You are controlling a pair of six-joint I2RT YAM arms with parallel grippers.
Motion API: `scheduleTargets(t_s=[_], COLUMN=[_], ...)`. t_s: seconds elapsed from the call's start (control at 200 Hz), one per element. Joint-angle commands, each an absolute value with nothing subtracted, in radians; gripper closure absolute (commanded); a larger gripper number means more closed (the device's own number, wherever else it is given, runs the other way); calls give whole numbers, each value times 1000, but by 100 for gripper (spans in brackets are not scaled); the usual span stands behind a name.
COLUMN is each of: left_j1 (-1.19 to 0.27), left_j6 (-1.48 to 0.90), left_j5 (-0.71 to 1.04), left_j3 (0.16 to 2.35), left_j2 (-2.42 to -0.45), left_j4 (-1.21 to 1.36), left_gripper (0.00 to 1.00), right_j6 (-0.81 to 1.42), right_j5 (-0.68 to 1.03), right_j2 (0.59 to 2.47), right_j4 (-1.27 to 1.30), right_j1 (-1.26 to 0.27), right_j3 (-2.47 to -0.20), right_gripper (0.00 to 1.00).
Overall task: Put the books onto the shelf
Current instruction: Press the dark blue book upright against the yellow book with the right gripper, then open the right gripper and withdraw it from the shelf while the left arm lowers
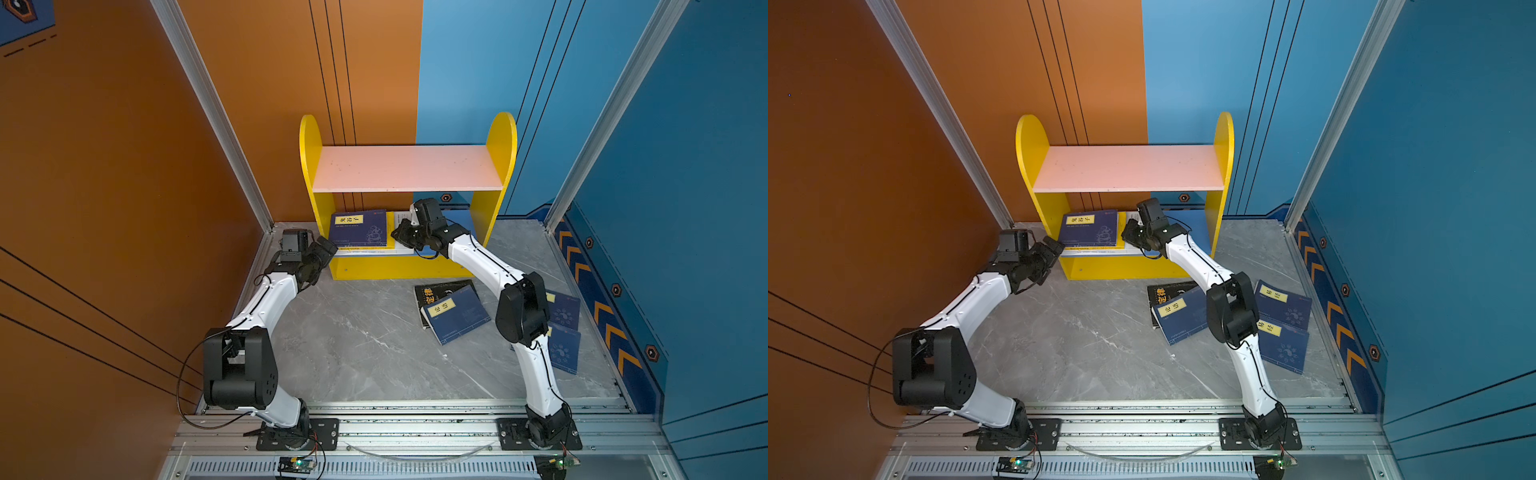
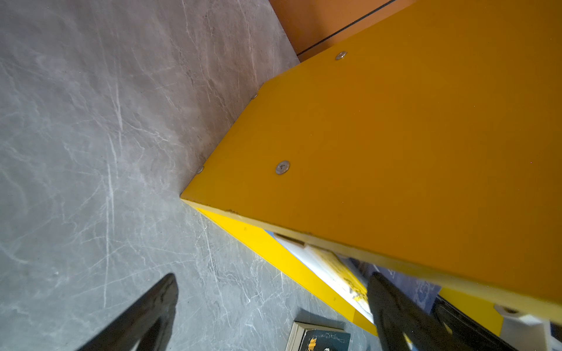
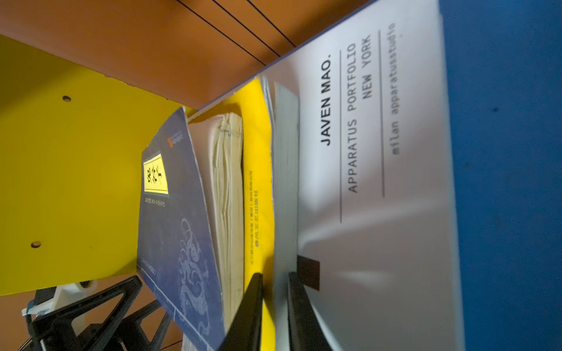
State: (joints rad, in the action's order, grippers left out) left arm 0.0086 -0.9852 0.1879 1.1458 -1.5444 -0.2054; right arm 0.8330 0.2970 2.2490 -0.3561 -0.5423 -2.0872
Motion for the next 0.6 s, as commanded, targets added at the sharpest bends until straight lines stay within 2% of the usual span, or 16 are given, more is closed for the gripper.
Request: scheduleTargets(t_s=[0.0, 0.16, 0.391, 0.596], left_j1=[21, 29, 35, 37], left_j6=[-988, -985, -965, -977], left_j5=[208, 221, 269, 361], left_j3=[1129, 1136, 1137, 1117], left_j2=[-1517, -1511, -1482, -1436], left_j4=[-206, -198, -147, -67], left_gripper=[2, 2, 1, 1], right_j6=[850, 854, 830, 759], right_j5=[323, 298, 249, 200], right_j2=[2271, 2249, 2171, 2045], right_j4=[-292, -288, -257, -216], right_j1=[-566, -569, -563, -559], right_j3=[-2122, -2087, -2008, -1896], right_gripper=[82, 78, 60, 54])
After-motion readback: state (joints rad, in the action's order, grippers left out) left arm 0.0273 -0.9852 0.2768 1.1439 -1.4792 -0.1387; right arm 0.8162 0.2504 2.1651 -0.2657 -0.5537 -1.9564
